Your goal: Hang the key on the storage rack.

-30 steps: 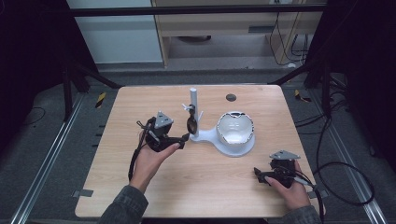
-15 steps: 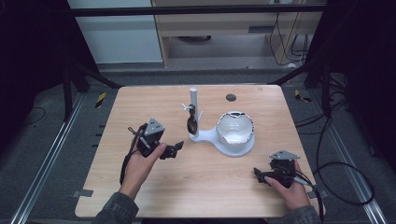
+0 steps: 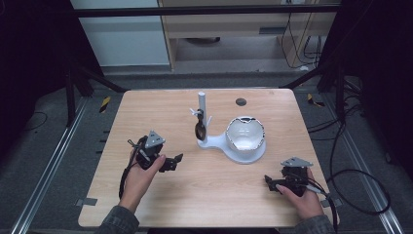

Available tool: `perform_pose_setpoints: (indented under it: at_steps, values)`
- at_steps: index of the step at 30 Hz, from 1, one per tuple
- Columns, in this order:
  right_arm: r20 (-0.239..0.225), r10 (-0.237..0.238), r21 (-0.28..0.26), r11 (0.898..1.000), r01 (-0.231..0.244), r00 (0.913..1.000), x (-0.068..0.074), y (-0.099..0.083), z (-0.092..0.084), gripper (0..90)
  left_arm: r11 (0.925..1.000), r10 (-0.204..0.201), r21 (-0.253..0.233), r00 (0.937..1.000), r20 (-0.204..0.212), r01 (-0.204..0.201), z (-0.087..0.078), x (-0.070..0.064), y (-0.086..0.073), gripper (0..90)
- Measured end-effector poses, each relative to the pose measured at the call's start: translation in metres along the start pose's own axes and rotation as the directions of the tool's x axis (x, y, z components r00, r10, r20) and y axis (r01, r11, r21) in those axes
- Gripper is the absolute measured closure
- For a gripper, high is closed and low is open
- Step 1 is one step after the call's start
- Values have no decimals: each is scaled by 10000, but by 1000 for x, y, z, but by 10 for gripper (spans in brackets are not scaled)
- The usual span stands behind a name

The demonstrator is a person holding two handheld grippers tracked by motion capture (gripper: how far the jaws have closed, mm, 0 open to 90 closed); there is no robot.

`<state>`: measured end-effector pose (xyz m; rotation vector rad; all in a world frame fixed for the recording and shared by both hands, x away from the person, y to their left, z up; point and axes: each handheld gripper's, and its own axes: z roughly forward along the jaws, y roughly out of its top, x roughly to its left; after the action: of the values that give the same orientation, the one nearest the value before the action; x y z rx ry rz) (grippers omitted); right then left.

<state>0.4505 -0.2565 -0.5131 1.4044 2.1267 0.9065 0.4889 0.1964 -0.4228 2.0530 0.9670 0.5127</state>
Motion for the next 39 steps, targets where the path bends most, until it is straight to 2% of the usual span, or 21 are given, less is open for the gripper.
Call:
perform_pose_setpoints:
  at_steps: [7, 12, 17, 28, 34, 39]
  values:
    - [-2, -2, -2, 10000, 2, 10000, 0, 0, 0, 4, 9993, -96, 365, 9997, -210, 104, 0, 6, -11, 82]
    - [1, -1, -3, 10000, 1, 10000, 0, 0, 0, 4, 9972, 38, 752, 9992, -400, -8, 2, 10, -22, 81]
    - [7, -16, -11, 10000, 16, 10000, 0, 0, 0, 5, 9931, 171, 1169, 9977, -649, -95, 2, 15, -32, 81]
    - [2, -8, -1, 10000, 8, 10000, 0, 0, 0, 4, 9844, 16, 1751, 9947, -1027, 165, 2, 28, -49, 80]
    - [5, -17, -12, 10000, 17, 10000, 0, 0, 0, 5, 9767, -307, 2066, 9909, -1309, 575, 2, 41, -64, 78]
    - [6, -18, -12, 10000, 18, 10000, 0, 0, 0, 5, 9746, -704, 2009, 9869, -1454, 991, 2, 51, -77, 74]
